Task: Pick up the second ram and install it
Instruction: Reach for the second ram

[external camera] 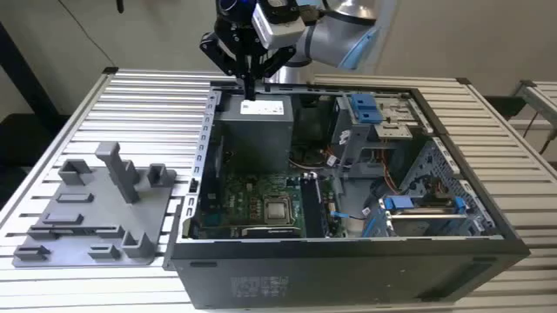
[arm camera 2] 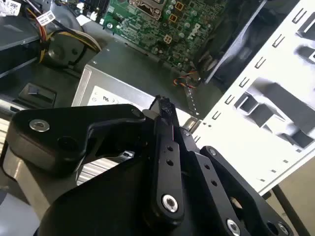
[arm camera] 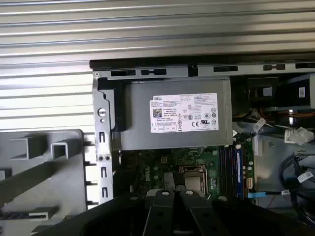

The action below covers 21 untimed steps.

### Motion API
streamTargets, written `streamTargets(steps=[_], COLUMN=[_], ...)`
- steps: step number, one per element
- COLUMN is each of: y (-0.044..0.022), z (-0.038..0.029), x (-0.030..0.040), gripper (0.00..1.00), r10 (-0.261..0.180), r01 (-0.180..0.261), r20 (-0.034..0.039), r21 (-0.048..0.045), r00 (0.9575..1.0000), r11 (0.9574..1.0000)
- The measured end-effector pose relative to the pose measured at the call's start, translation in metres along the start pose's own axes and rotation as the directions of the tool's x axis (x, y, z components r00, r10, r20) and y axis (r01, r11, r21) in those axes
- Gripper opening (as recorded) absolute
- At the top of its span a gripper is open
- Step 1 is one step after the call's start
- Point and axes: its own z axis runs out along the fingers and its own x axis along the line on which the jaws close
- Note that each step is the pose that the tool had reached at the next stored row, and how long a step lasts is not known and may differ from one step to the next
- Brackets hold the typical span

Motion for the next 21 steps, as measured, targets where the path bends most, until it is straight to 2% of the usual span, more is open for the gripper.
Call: streamTargets(steps=[13,21], y=[0.0000,-0.0006], z=[0.0000,-0.0002], x=[0.0003,0.0097], gripper=[0.11,0.11], r10=[0.000,-0.001], r01=[0.000,0.001], r20=[0.0001,0.0000], r21=[0.0000,0.0000], r00=[1.0000,1.0000], r11=[1.0000,1.0000])
